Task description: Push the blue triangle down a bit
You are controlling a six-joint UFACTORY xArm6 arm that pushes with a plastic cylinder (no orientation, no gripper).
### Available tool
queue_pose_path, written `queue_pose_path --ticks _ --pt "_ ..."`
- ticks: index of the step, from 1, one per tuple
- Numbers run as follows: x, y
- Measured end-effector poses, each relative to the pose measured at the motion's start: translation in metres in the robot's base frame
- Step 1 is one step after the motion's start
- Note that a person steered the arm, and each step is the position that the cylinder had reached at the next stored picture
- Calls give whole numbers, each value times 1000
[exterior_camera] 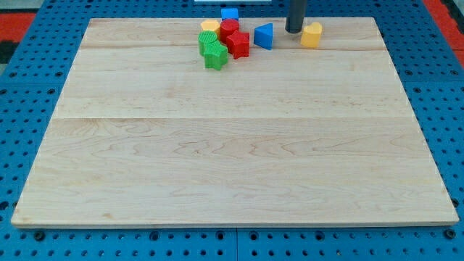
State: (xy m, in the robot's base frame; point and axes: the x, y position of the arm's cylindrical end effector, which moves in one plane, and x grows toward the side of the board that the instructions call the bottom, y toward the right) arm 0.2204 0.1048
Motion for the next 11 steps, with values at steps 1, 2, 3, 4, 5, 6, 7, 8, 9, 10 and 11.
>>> queue_pose_path --ticks 1,2,3,4,5,6,7,8,9,10,11 --pt "-22 -25" --pt "-16 -54" --pt "-8 -52" --pt "-8 -37" --pt "8 -25" --pt "16 -25" --pt "33 -25" --pt "55 -21" --pt "67 -17" --pt "77 -3" --pt "89 -1"
